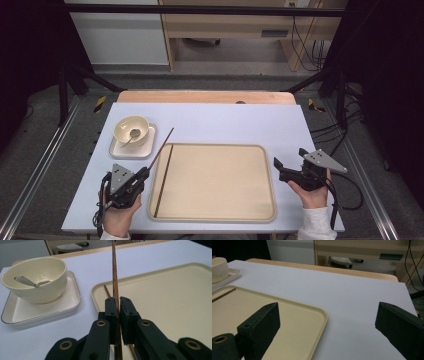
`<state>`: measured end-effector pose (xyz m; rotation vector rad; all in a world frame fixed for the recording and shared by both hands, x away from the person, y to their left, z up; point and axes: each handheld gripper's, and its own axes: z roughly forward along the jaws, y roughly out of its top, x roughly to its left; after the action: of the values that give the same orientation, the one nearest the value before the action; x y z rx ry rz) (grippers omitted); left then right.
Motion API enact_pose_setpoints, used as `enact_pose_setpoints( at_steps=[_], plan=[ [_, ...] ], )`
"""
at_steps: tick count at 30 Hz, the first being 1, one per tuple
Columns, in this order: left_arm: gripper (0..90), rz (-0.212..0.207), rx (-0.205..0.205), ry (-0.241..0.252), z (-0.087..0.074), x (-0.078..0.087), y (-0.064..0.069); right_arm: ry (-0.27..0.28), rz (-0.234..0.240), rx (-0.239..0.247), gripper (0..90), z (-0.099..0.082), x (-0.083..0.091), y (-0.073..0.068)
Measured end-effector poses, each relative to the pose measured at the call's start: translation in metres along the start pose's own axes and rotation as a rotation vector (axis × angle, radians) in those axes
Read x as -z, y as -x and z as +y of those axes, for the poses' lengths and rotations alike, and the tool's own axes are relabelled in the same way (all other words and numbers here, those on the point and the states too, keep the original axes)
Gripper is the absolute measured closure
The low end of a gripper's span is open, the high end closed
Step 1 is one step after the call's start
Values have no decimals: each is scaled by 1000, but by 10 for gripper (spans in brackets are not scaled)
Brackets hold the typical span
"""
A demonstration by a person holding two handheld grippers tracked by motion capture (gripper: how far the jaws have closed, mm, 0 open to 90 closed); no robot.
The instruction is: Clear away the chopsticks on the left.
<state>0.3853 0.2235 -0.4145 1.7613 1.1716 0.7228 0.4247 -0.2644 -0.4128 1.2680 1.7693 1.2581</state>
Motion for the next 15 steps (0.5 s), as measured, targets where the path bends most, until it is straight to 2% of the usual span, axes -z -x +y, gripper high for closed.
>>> enact_pose_setpoints(
  at_steps=[2, 4, 9, 15],
  plan=[
    [851, -12, 13, 14, 2, 0, 4, 1, 3, -3, 63, 0, 1, 0],
    [851, 0, 15, 23, 3, 0, 9, 5, 1, -3, 63, 0, 2, 1],
    [851, 14, 73, 56, 2, 1, 15, 7, 2, -9, 63, 1, 3, 2],
    [851, 38, 108, 71, -4, -3, 21, 6, 3, -13, 63, 0, 2, 1]
  ],
)
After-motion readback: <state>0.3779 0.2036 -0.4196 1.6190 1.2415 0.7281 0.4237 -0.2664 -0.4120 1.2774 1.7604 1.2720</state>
